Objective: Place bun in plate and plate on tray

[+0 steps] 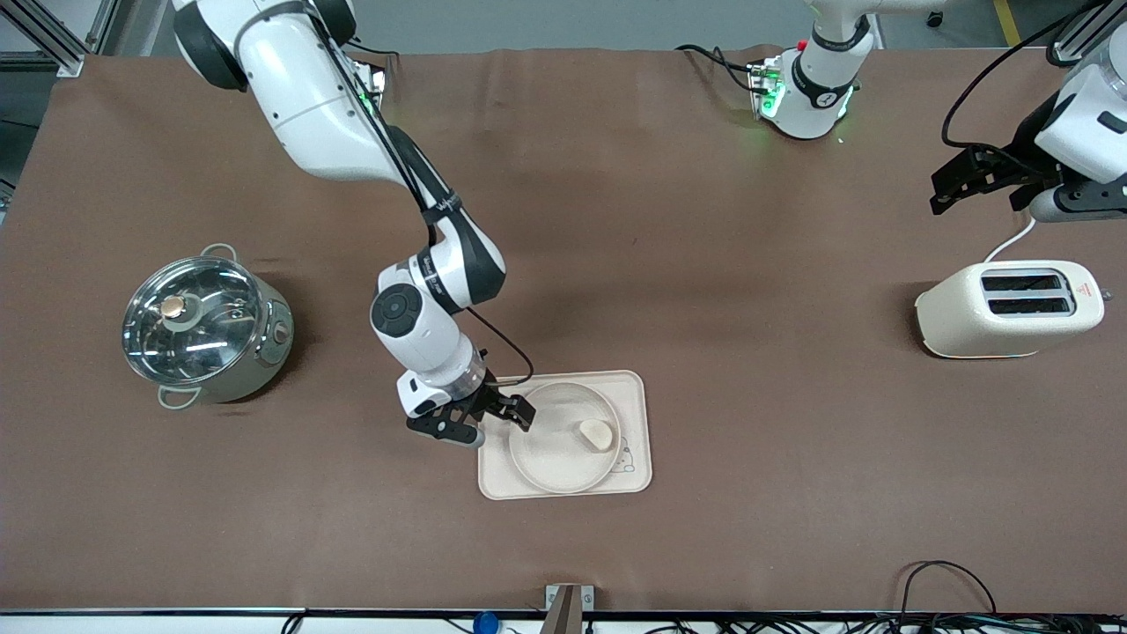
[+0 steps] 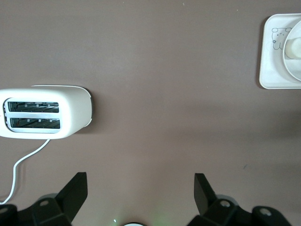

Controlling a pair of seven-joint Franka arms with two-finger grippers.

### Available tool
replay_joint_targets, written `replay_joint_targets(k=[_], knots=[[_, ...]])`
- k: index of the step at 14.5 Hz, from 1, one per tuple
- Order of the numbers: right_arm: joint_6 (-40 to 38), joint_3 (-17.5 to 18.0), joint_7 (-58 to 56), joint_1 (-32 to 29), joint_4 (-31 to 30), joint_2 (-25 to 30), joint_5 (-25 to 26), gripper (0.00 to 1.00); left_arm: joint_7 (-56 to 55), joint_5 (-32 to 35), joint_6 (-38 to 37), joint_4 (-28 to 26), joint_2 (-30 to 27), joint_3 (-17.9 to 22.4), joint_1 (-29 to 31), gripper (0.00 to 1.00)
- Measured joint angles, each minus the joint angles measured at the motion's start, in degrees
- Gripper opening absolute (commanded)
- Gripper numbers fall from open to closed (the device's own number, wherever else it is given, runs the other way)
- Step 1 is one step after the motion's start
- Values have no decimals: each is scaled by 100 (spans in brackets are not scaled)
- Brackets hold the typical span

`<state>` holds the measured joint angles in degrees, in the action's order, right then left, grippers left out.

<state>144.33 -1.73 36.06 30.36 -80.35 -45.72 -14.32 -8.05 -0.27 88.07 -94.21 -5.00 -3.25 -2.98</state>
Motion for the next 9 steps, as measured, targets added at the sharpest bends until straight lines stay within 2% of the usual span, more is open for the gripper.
replay_joint_targets(k=[7,9], knots=[[-2640,-66,-22,-601,45,1542,31,100,1,0,0,6,0,0,0,100],[-3407,-80,-114,-906,52,2069,351,100,1,0,0,7,0,0,0,100]])
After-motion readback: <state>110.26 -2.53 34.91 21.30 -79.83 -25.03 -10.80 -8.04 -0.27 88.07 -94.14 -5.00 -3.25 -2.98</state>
